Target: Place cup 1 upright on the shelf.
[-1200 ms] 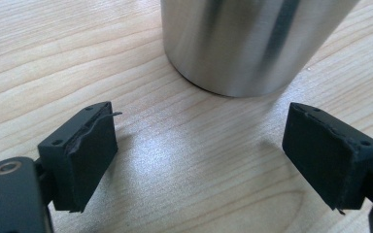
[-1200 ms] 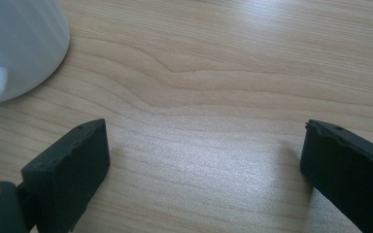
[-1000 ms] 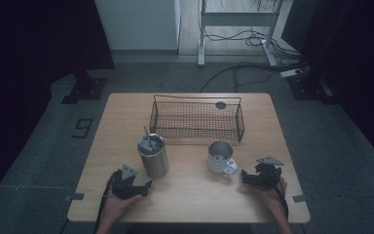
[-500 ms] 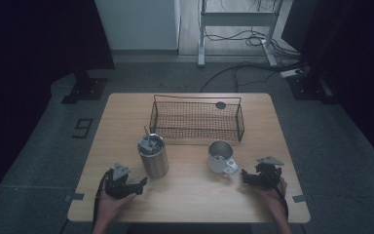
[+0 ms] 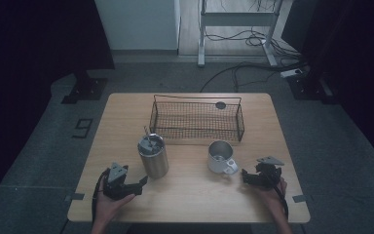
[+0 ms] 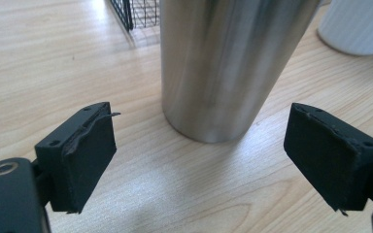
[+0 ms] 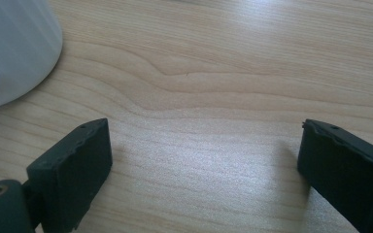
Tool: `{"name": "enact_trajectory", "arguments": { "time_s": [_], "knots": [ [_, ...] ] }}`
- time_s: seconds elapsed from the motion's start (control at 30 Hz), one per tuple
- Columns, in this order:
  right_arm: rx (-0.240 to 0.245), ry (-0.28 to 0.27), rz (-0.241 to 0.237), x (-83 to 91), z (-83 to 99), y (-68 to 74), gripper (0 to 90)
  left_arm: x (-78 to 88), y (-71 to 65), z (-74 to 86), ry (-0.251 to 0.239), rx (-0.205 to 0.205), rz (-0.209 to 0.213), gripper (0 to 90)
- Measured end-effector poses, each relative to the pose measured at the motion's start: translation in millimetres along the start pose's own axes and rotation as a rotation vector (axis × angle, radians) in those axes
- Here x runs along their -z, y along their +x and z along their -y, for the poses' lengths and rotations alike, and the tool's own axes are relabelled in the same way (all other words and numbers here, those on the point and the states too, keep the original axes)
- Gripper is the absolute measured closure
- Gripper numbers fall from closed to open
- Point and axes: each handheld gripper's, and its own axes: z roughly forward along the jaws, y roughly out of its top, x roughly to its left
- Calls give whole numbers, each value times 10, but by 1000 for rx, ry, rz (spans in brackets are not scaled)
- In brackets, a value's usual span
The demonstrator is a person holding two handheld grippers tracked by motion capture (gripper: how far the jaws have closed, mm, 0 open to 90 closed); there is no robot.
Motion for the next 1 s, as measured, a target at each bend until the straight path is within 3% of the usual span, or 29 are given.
{"name": "enact_trajectory", "arguments": {
  "time_s": [0.67, 1.0],
  "knots": [
    [-3, -4, 3, 1, 0, 0, 67, 249, -129, -182, -98, -13, 71, 91],
    [-3, -5, 4, 2, 0, 0, 71, 265, -147, -239, -111, -20, 104, 84]
  ]
}}
